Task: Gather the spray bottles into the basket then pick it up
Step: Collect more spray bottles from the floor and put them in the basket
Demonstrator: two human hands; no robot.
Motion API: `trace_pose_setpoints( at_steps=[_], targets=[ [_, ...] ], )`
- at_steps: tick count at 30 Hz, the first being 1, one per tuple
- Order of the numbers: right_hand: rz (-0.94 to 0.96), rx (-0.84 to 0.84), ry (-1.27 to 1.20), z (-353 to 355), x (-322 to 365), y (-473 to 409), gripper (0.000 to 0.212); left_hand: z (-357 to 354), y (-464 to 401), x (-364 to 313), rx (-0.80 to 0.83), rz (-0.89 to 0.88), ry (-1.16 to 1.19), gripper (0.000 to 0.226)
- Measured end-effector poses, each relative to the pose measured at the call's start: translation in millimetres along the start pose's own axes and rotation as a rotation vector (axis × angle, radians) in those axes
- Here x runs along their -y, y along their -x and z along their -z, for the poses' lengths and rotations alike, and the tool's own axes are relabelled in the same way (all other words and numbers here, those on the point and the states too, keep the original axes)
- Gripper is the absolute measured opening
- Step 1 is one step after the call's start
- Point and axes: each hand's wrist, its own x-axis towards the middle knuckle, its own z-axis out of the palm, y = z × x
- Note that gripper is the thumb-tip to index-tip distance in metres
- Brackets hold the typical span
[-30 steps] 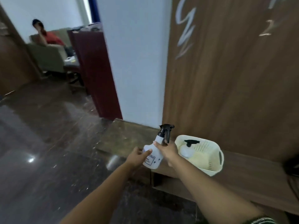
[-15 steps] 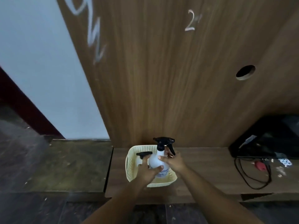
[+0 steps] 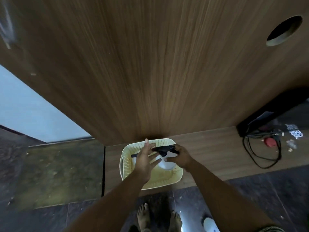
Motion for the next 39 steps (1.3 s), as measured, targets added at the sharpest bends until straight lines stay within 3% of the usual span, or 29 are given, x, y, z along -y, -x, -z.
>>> trace_pose_setpoints(
  at_steps=[2,6,10,15,22,25,29,32,34,36,39],
  targets=[
    [0.005,0.026,0.021,-1,-3,-6,0.034,4,-5,4,0.004,-0.137,-0.191,0.015],
    [0.003,0.013,0.091,-8,-21,-21,0.046,11,-22,7,0.040,-0.262,-0.635,0.025],
    [0.031,-0.134,0.155,-14,-24,-21,0.036,12,-37,4,0.084,-0.423,-1.031,0.014],
    [0.018,-0.209,0.178,-19,-23,-26,0.031,13,-54,7,0.092,-0.580,-1.218,0.013],
    [-0.056,-0.214,0.281,-26,-31,-39,0.044,21,-75,14,0.194,-0.592,-1.466,0.015],
    [-0.024,-0.228,0.281,-26,-31,-39,0.046,27,-78,16,0.195,-0.740,-1.582,0.019],
    [-0.023,-0.261,0.308,-28,-25,-36,0.033,32,-81,15,0.103,-0.924,-1.653,0.026],
    [-0.058,-0.315,0.270,-31,-26,-35,0.024,38,-85,15,0.104,-0.852,-1.593,0.028],
    [-0.066,-0.356,0.251,-32,-25,-35,0.023,41,-85,13,0.170,-0.749,-1.577,0.044],
    [-0.053,-0.392,0.276,-32,-22,-33,0.026,42,-83,11,0.203,-0.648,-1.585,0.060],
    [0.018,-0.428,0.376,-29,-16,-27,0.036,50,-85,8,0.152,-0.524,-1.561,0.066]
  ],
)
